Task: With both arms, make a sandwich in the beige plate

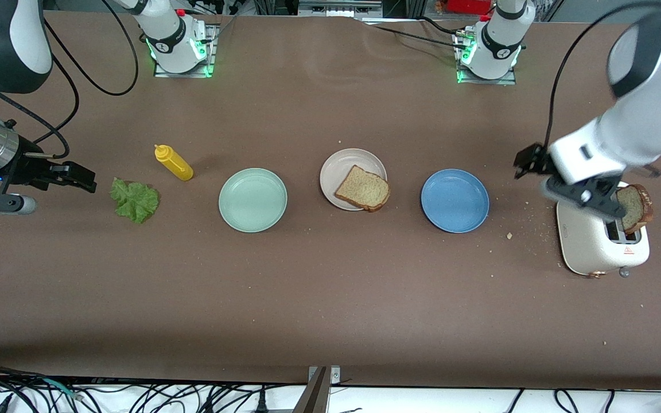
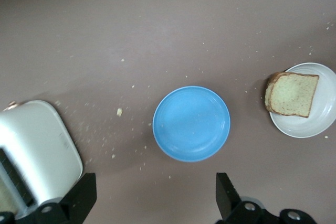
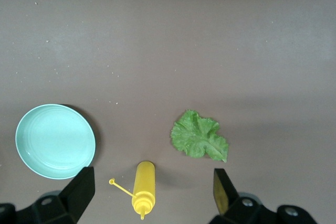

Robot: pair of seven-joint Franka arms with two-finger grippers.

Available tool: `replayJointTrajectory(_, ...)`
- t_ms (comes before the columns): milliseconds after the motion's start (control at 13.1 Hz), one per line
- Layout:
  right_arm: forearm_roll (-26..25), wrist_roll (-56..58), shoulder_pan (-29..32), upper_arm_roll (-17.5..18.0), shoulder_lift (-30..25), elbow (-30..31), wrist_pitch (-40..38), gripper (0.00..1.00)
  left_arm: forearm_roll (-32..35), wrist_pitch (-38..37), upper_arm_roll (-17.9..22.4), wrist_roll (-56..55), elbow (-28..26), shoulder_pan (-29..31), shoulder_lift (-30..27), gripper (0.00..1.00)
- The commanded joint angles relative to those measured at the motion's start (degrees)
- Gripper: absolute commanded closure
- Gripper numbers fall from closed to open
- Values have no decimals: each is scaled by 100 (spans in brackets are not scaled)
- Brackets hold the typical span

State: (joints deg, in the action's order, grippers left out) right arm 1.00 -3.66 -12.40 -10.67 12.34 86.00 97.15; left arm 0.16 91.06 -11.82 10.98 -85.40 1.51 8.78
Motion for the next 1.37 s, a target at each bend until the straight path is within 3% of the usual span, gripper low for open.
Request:
replayJointTrajectory(0,-92,23,-26,-14,-3,-66,-47,0,195,-385,-31,-201,-301,156,-640,0)
replayJointTrajectory(153,-92,23,-26,-14,-3,-66,-47,0,203,-379,169,-262,-310,104,-728,0)
replayJointTrajectory(382,-92,23,-17,-14,-3,-66,-47,0,133,-370,776,-771,-599,-151,-790,0)
replayJointTrajectory(992,-92,23,-8,-23,-3,-57,-74,0,37,-71,506,-1475,-1101,103,-1273,0)
replayJointTrajectory(1298,-48,-29,-26,-14,6,-31,-126,0,-8,-106,478,-1476,-979,147,-1212,0)
